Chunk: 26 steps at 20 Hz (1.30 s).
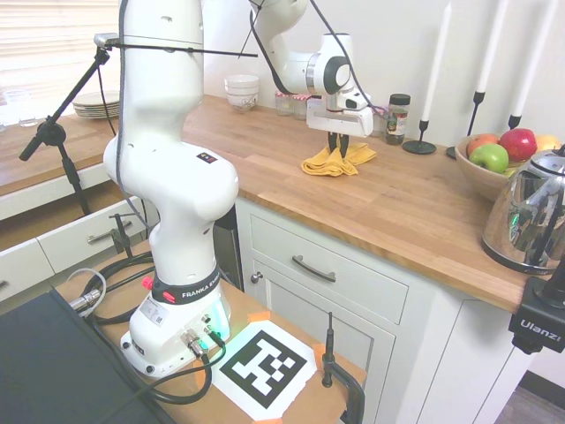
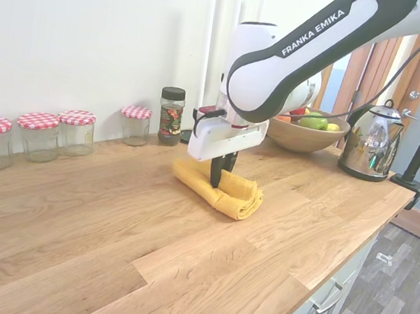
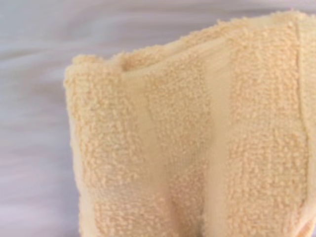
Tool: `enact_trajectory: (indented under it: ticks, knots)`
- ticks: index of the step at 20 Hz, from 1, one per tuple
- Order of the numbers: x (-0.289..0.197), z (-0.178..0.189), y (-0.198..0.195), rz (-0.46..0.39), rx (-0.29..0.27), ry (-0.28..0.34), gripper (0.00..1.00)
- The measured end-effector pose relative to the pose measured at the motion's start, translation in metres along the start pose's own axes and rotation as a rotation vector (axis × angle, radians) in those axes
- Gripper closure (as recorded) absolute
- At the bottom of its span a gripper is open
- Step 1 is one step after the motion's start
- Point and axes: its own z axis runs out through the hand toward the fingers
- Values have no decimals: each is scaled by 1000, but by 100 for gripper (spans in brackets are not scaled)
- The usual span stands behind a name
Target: Wipe the counter
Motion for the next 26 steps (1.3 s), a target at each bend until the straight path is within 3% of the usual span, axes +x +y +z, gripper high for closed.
enact_trajectory:
  ticks: [7,11,18,26]
  knots:
    - [-112,-11,-59,-140,-11,48,100]
    - [-138,-13,-70,-167,-12,64,100]
    - [-122,-13,-62,-110,-4,36,100]
    - [-14,-3,14,7,2,-13,100]
